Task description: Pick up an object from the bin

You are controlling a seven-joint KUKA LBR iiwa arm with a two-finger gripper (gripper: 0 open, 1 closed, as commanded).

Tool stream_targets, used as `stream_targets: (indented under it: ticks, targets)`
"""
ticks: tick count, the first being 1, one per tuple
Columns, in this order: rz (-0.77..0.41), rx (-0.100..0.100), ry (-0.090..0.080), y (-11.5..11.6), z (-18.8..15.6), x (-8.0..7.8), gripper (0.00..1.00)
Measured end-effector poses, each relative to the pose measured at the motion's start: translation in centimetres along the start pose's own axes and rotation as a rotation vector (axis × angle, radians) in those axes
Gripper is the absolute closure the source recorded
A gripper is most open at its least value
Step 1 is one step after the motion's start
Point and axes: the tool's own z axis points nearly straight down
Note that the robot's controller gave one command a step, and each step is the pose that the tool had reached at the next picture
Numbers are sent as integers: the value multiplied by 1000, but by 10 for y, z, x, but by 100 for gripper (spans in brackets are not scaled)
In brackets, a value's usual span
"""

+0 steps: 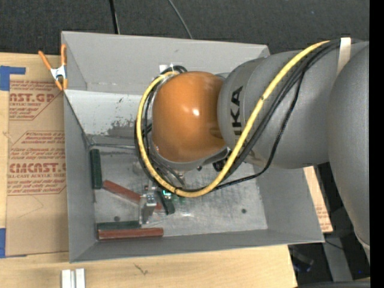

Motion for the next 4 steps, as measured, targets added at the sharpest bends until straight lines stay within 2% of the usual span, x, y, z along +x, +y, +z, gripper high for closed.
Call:
stream_targets:
  ticks: [1, 2, 3, 4]
  targets:
    - [2, -2, -7, -1, -3, -2, 0]
    - [-27, -3, -15, -11, 49, -18, 0]
    - [-11, -6, -16, -28, 131, -15, 100]
    - [-11, -6, -16, -28, 131, -15, 100]
